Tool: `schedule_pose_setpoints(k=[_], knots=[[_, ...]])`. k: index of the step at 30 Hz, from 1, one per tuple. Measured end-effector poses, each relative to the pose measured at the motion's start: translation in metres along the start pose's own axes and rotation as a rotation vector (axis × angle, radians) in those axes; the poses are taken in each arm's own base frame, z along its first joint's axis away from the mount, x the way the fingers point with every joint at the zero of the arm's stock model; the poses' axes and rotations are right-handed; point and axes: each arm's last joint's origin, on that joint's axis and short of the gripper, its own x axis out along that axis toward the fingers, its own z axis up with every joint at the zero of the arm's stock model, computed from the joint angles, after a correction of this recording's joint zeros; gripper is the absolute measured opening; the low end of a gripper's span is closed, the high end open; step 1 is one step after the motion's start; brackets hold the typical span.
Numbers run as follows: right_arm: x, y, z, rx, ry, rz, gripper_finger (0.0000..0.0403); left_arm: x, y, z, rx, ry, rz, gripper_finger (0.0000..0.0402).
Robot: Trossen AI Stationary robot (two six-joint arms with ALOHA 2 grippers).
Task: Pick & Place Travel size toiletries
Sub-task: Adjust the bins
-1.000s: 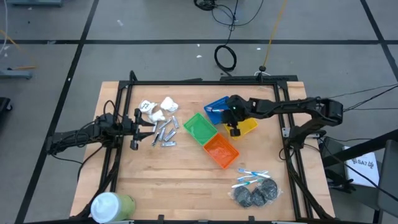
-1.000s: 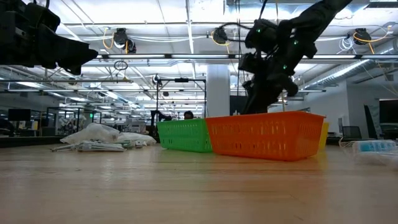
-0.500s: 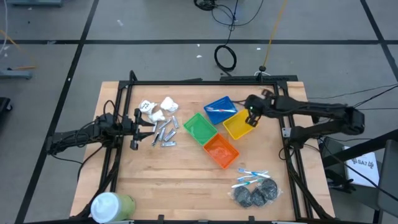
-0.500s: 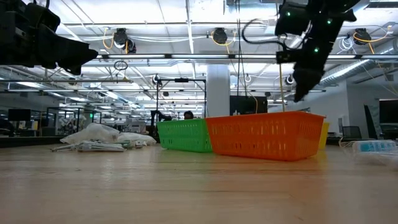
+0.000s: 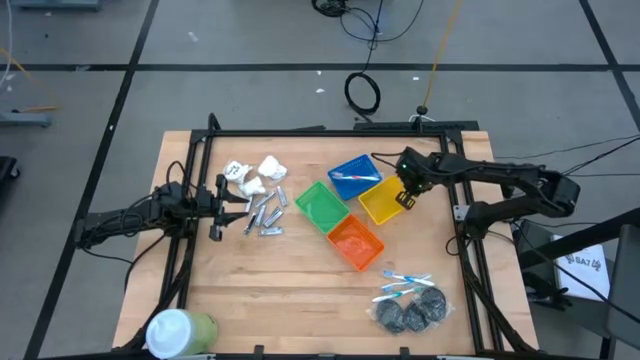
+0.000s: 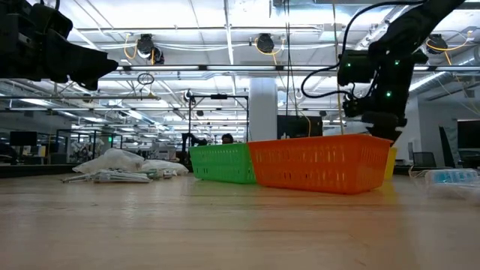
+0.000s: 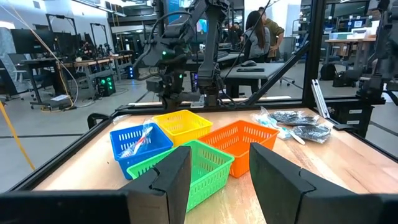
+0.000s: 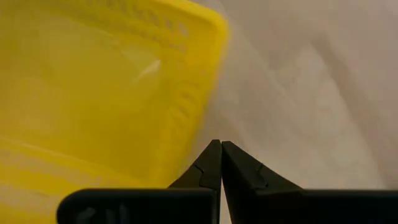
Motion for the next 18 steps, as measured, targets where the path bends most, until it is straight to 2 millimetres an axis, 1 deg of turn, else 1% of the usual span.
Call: schedule_pose_setpoints(k=[8,14,16,18], knots=[[0.006,0.003,0.018,-0.08,-0.146,0.048,0.0001,0.0,0.0,0.0,0.0,-0.001,0.0,0.0159],[0.002,0.007,0.031,-0.138,-0.292,0.168,0.0001,0.0,0.0,0.0,0.0,-0.001,0.0,0.0159],[0.002,0.008,0.033,-0.141,-0.312,0.186,0.0001,0.0,0.0,0.0,0.0,-0.001,0.0,0.0159],[0.002,0.007,0.033,-0.15,-0.312,0.161,0.0001,0.0,0.0,0.0,0.0,0.0,0.0,0.0159]])
